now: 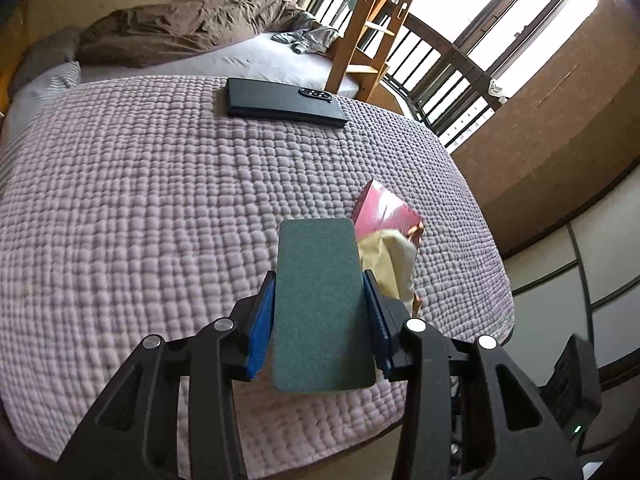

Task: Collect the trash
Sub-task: 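Lift the green sponge with the left tool while the right tool grasps the makeup-sponge packet, then carry the green sponge and makeup-sponge packet off the bed to above the white bin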

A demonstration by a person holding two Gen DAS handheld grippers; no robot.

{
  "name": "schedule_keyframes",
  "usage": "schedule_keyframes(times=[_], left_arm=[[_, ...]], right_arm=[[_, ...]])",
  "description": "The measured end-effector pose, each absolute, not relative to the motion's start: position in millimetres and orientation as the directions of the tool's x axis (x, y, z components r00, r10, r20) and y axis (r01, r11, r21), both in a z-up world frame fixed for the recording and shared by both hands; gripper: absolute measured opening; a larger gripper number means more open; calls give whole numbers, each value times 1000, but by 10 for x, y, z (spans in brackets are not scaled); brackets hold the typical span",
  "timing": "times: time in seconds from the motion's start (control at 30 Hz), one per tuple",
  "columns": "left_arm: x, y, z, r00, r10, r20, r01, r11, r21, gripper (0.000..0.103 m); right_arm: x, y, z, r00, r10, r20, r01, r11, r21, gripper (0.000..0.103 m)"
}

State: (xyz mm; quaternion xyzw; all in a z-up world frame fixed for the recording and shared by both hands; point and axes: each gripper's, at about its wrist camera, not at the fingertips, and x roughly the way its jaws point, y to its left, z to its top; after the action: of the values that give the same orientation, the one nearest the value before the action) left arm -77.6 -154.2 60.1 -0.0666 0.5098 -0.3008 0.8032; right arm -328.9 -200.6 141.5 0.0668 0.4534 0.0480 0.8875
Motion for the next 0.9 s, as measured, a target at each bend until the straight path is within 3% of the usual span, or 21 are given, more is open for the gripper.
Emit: schedule_keyframes(times=[0.4,0.9], left_arm=[[-1326,-1455,558,375,-465,-802,432,853,-293,44],[-1735,-1351,494,386,-434,-814,437,863,-252,44]], right_arm=[[-3431,-2025,1524,590,154,-793,-22,984,175,81],[-3679,-1971,1576,588,161,-793,-32,984,176,82]])
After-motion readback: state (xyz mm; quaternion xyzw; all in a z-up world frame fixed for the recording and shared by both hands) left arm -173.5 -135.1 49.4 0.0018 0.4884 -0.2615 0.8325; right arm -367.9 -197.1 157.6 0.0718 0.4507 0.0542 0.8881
